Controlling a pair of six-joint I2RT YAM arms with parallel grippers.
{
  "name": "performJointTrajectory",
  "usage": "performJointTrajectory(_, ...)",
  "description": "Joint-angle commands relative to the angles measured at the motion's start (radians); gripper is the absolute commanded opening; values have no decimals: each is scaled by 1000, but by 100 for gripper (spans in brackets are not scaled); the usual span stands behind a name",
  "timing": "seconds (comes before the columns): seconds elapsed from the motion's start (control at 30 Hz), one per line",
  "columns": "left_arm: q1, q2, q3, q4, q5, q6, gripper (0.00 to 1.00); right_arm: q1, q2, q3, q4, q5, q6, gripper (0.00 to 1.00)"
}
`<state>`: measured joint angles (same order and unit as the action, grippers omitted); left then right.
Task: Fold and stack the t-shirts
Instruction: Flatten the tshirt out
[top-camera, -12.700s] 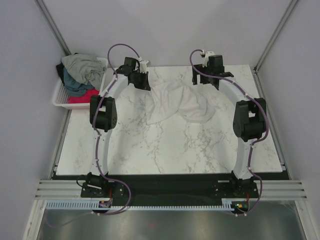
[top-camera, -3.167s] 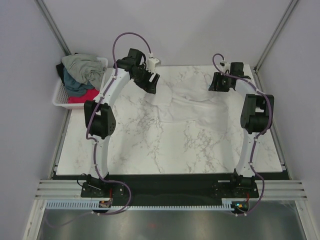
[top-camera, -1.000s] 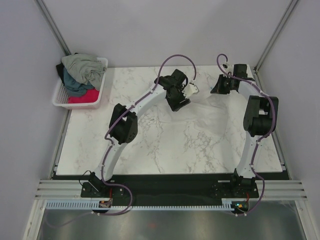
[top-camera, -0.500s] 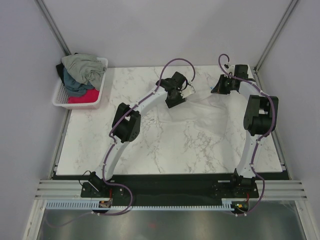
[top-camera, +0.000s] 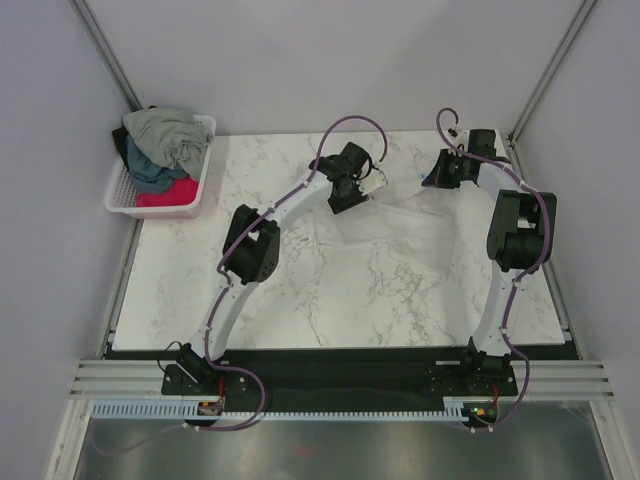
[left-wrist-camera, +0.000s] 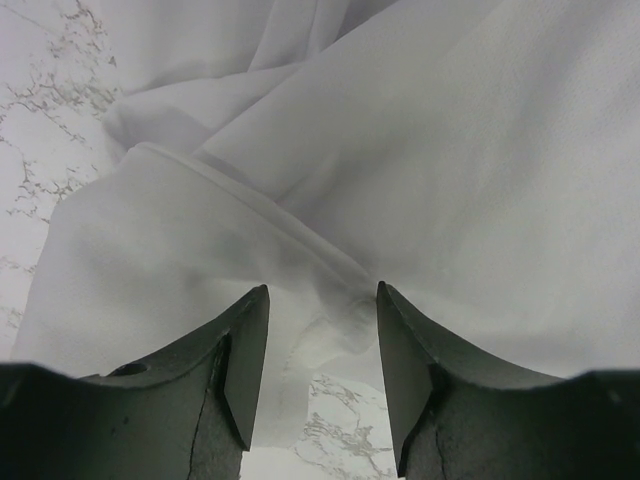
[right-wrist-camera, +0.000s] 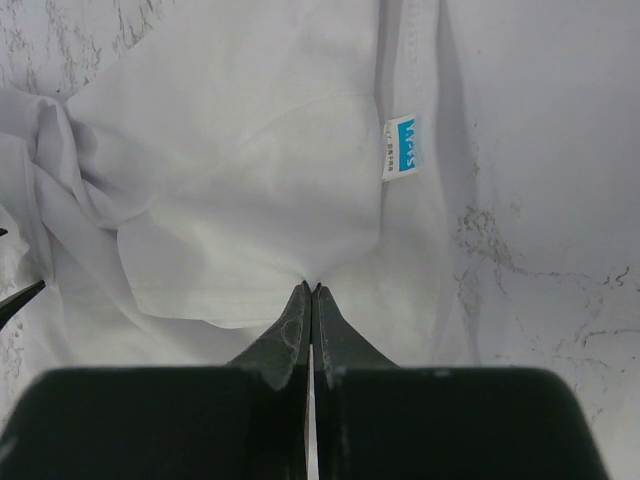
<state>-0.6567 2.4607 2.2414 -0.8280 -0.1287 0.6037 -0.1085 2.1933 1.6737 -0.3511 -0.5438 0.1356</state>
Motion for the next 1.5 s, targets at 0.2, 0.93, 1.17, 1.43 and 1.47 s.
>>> performJointTrajectory(0.2,17,0,6,-51,26,11,45,-3,13,47,28,2,-1,1)
performJointTrajectory(0.93,63,-242,93,-4,-20,57,2,-11,-62,233,49,87,-37,0)
performJointTrajectory(1.17,124,-363,99,150,-98,165,2,-45,-144,345,104,160,4,0)
performJointTrajectory(1.43,192,-466,92,312,-101,255,2,-80,-317,366,164,208,61,0)
performJointTrajectory(1.47,196,-479,84,319,-95,261,2,-79,-342,363,164,208,62,0)
